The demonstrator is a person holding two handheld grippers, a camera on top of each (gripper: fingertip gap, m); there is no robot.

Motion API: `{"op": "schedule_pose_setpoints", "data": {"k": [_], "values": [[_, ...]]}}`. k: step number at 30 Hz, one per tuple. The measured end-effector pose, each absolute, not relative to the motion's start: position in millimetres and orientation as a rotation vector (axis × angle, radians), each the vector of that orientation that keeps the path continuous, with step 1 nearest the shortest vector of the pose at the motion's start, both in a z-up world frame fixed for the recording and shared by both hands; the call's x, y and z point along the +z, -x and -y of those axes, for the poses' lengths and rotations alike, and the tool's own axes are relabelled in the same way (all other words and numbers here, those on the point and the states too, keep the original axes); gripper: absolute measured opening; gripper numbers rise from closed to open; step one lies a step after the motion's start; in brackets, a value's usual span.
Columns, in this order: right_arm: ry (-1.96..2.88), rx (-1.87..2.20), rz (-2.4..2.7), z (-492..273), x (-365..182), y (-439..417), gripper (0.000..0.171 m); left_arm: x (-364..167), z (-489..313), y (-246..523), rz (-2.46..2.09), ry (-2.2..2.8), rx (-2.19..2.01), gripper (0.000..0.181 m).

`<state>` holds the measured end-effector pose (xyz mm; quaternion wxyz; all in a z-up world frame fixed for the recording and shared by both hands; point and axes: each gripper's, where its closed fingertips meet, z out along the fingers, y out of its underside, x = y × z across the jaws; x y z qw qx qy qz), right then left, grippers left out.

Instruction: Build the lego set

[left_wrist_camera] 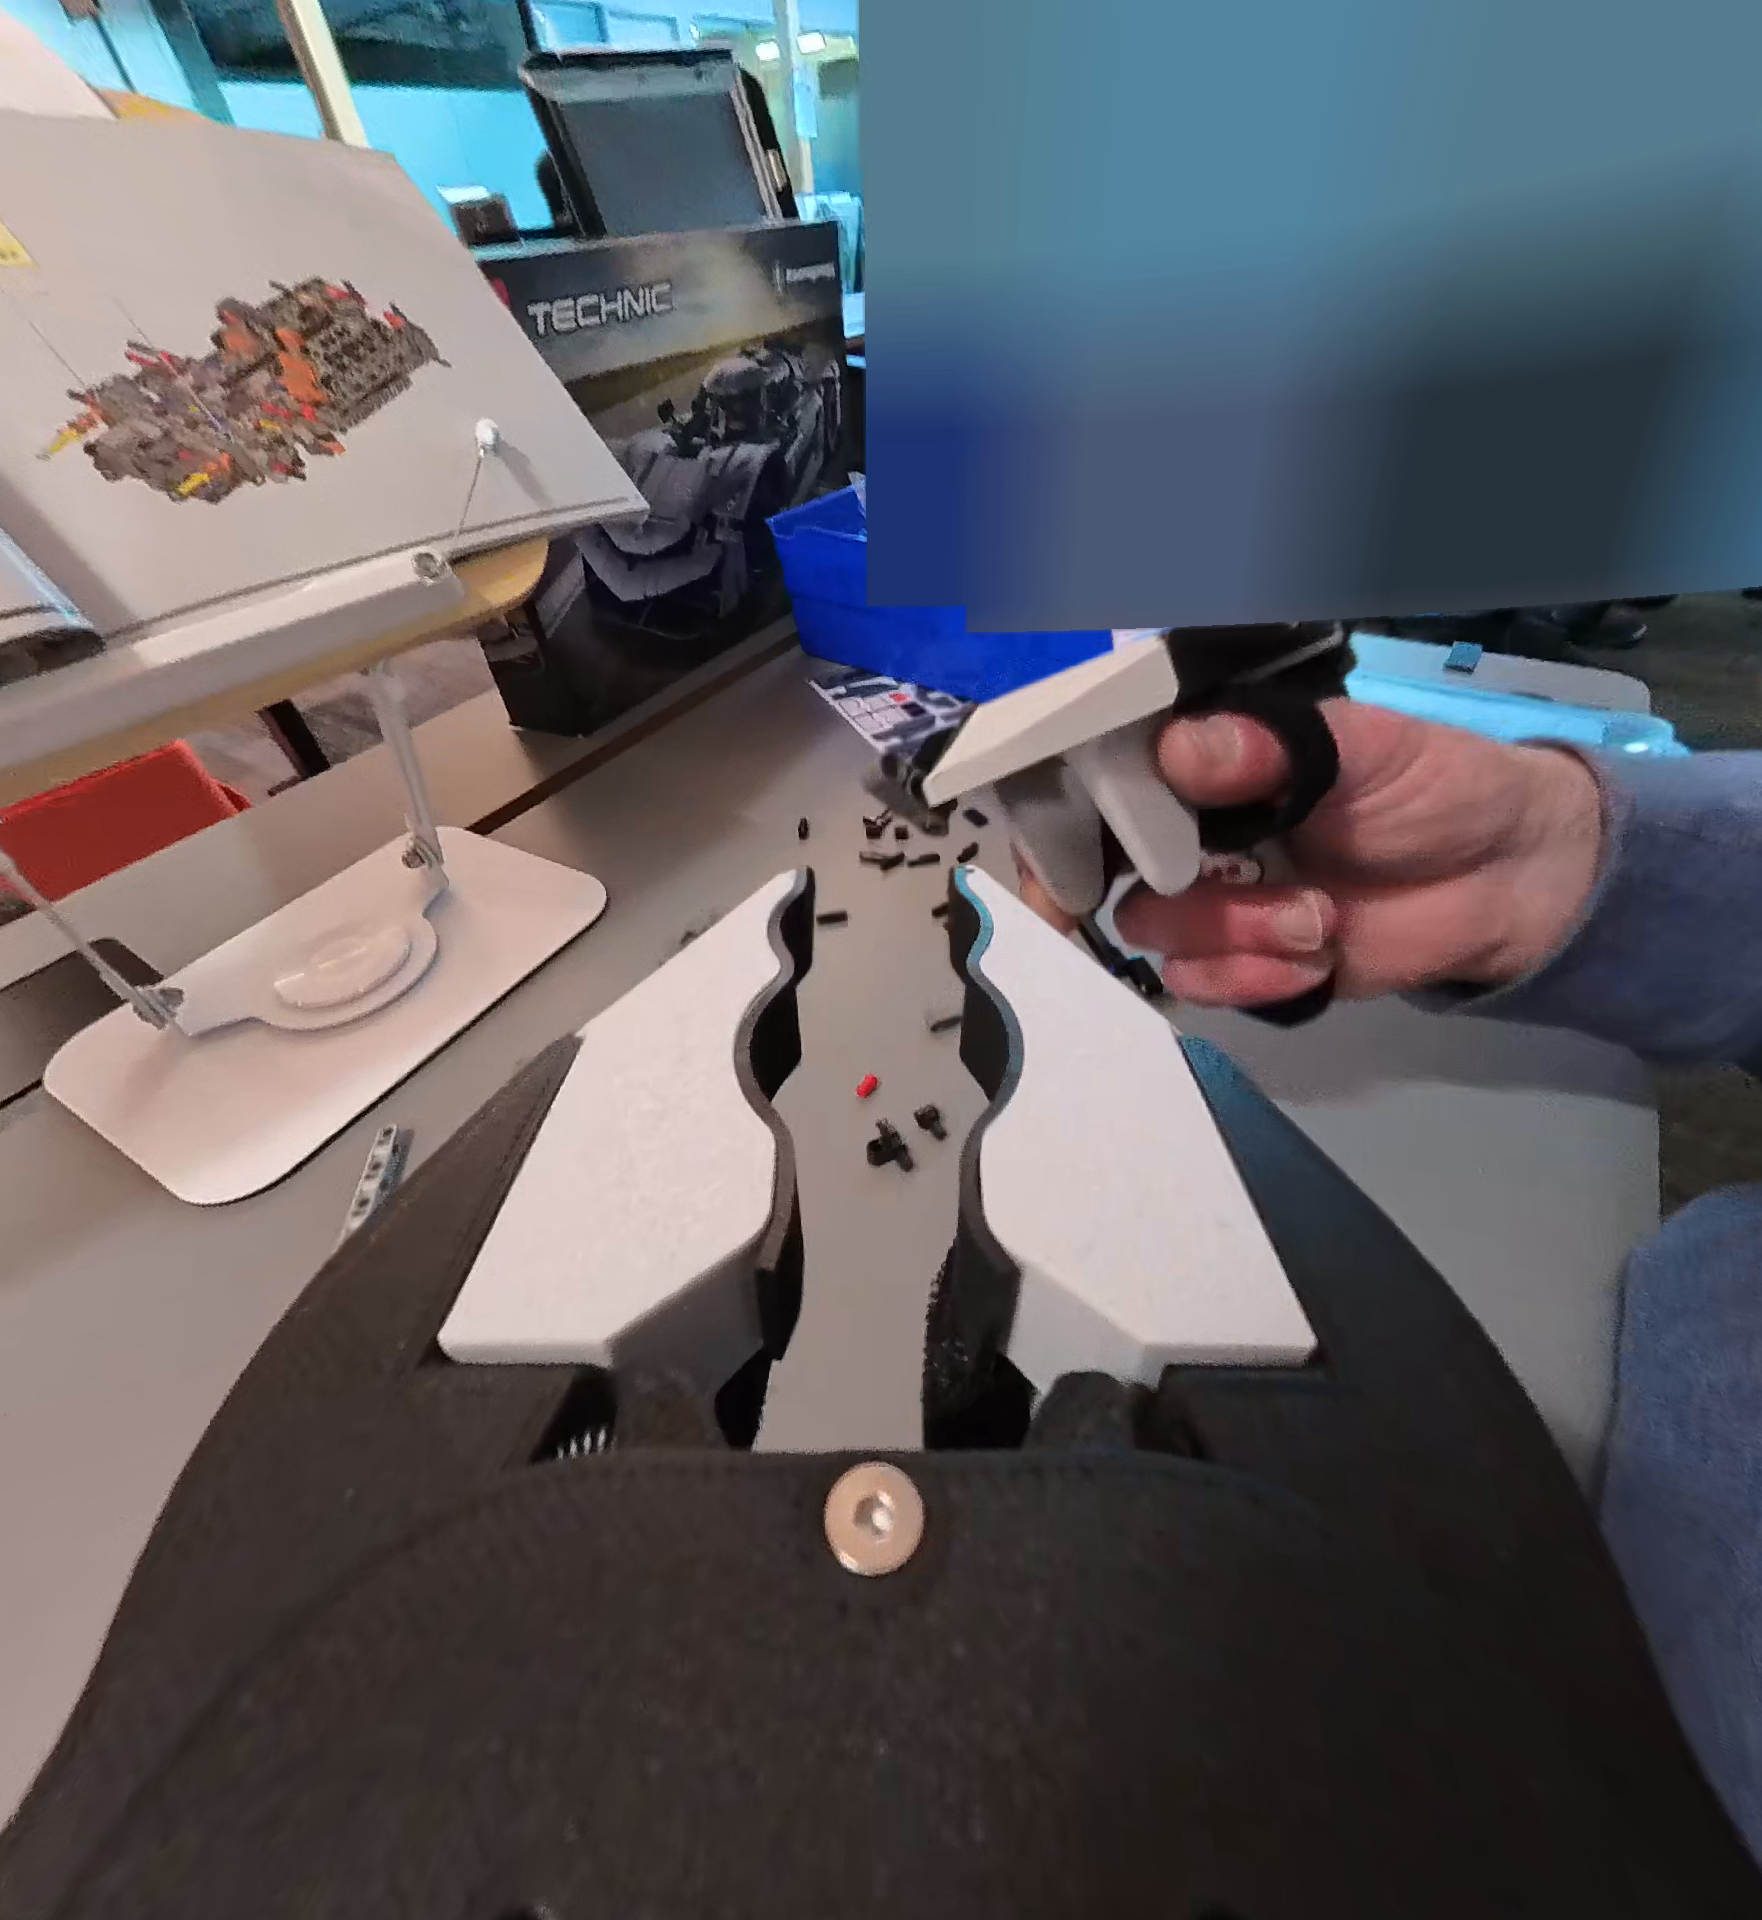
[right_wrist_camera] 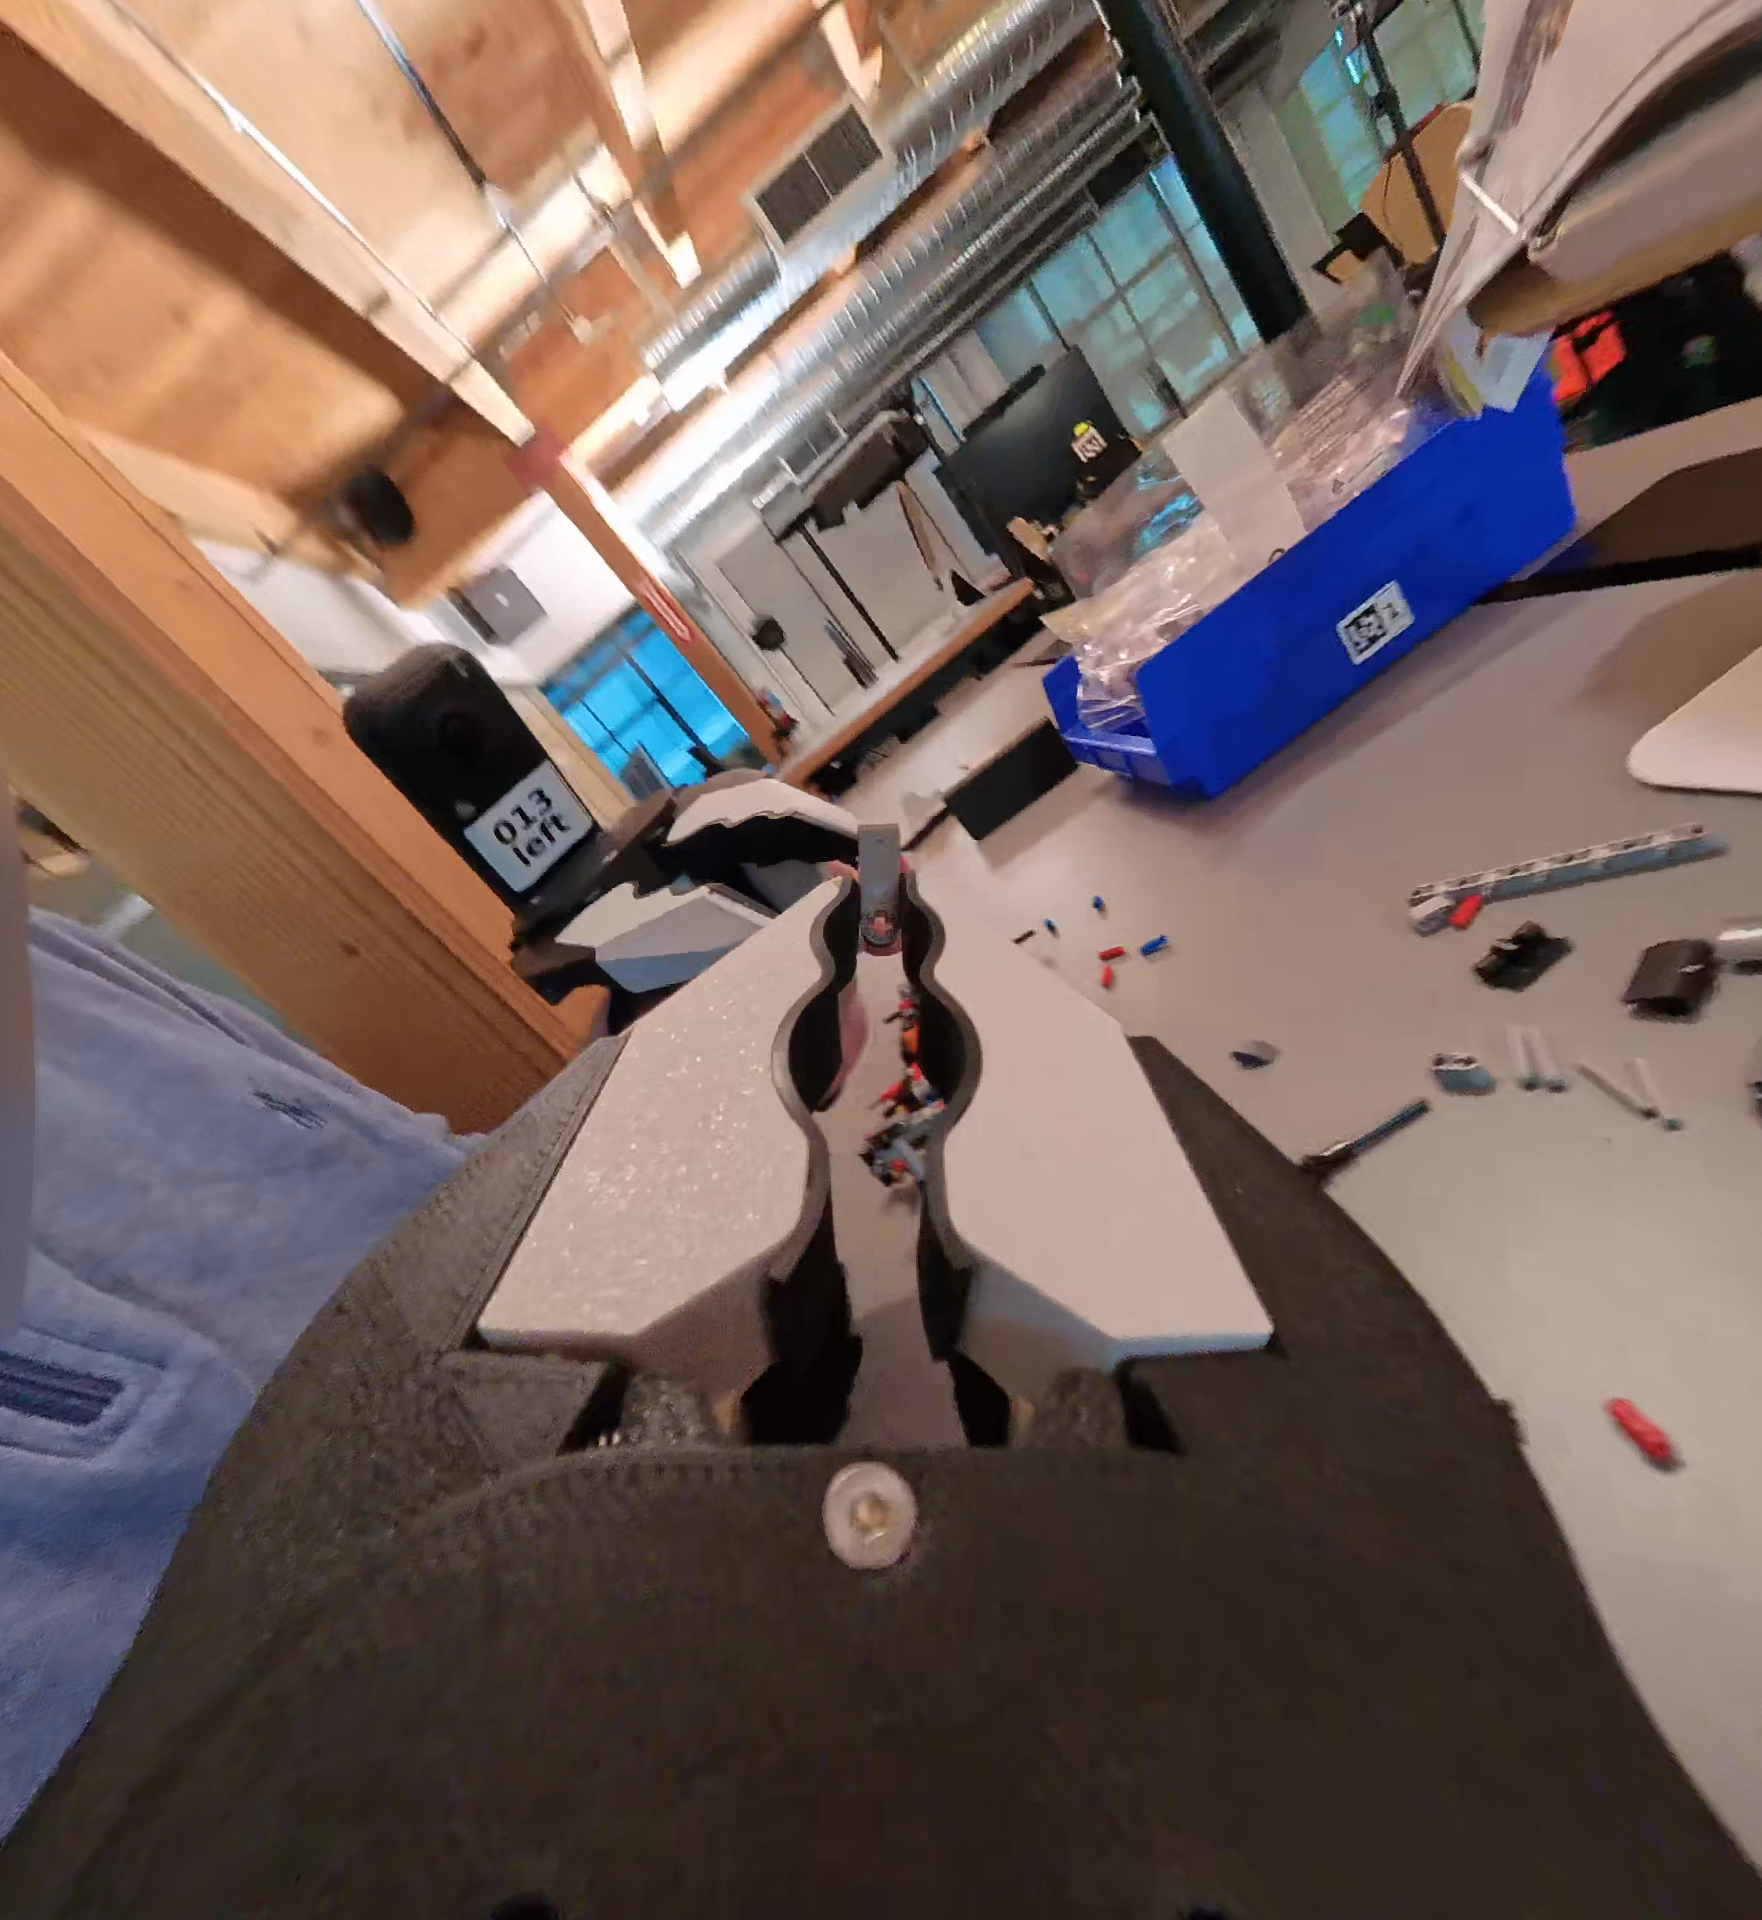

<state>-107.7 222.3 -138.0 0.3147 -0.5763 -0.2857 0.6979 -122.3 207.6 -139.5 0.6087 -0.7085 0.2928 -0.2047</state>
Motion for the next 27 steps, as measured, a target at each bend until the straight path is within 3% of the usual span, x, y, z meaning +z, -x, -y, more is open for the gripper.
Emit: {"op": "schedule_pose_setpoints", "data": {"k": [8, 17, 22, 27], "values": [[1.464, 2.139, 0.572, -208.6, -138.6, 108.6, 0.005, -135.4, -213.4, 100.5, -0.766, 1.504, -0.227, 0.038], [1.467, 2.241, 0.546, -205.3, -140.5, 102.6, 0.005, -140.7, -210.1, 91.6, -0.939, 1.395, -0.043, 0.022], [1.495, 2.273, 0.533, -205.1, -146.2, 101.0, 0.005, -146.5, -212.0, 91.5, -0.993, 1.382, 0.028, 0.027], [1.485, 2.313, 0.514, -203.1, -146.5, 99.1, 0.005, -151.4, -211.0, 88.6, -1.027, 1.371, 0.031, 0.022]]}}
